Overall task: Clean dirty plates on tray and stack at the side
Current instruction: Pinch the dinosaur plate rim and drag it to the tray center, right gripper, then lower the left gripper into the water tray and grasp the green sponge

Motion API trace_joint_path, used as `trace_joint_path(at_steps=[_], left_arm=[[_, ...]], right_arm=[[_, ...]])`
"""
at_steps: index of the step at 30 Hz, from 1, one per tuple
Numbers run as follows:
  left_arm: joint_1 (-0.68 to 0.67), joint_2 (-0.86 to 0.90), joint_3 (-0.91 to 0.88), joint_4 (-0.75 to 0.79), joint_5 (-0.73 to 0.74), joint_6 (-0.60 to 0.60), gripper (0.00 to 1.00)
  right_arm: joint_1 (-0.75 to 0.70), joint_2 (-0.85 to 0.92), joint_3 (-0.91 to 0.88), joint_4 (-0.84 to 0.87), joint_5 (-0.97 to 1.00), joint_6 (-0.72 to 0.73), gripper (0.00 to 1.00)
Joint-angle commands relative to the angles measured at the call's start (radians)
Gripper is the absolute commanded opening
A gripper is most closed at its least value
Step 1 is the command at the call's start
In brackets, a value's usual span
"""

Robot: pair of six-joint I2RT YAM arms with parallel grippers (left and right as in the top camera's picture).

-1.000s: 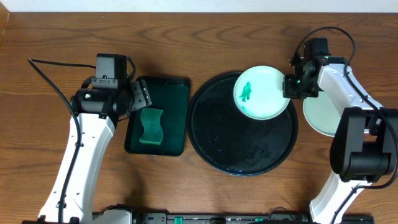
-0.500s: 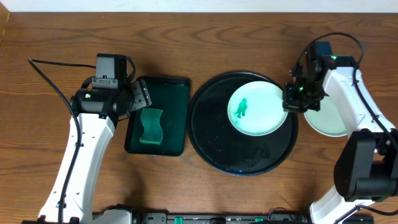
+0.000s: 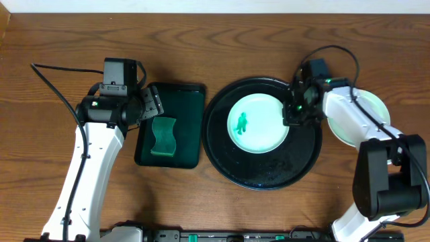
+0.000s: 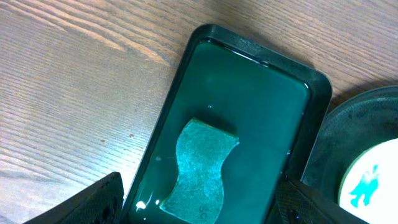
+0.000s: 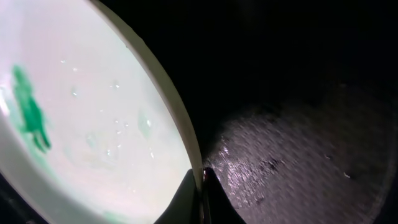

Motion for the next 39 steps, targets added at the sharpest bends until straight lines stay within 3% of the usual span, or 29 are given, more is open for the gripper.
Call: trace_joint_path(at_steps=[1, 22, 34, 39], left_arm=[[0.002, -0.003, 0.023, -0.003, -0.01, -0.001, 0.79], [0.001, -0.003, 0.023, -0.008, 0.005, -0.002, 0.79], [0.001, -0.003, 0.02, -0.213, 0.107, -0.002, 0.79], [-0.023, 0.001, -0.042, -0.219, 0.156, -0.001, 0.77]], right_arm=[[0.018, -0.008, -0.036, 0.036, 0.0, -0.036, 0.01], [0.024, -0.008, -0.039, 0.037, 0.0, -0.124, 0.03], [0.024, -0.008, -0.041, 0.034, 0.0, -0.173, 0.06], [0.03, -0.008, -0.041, 0.038, 0.0, -0.177, 0.09]])
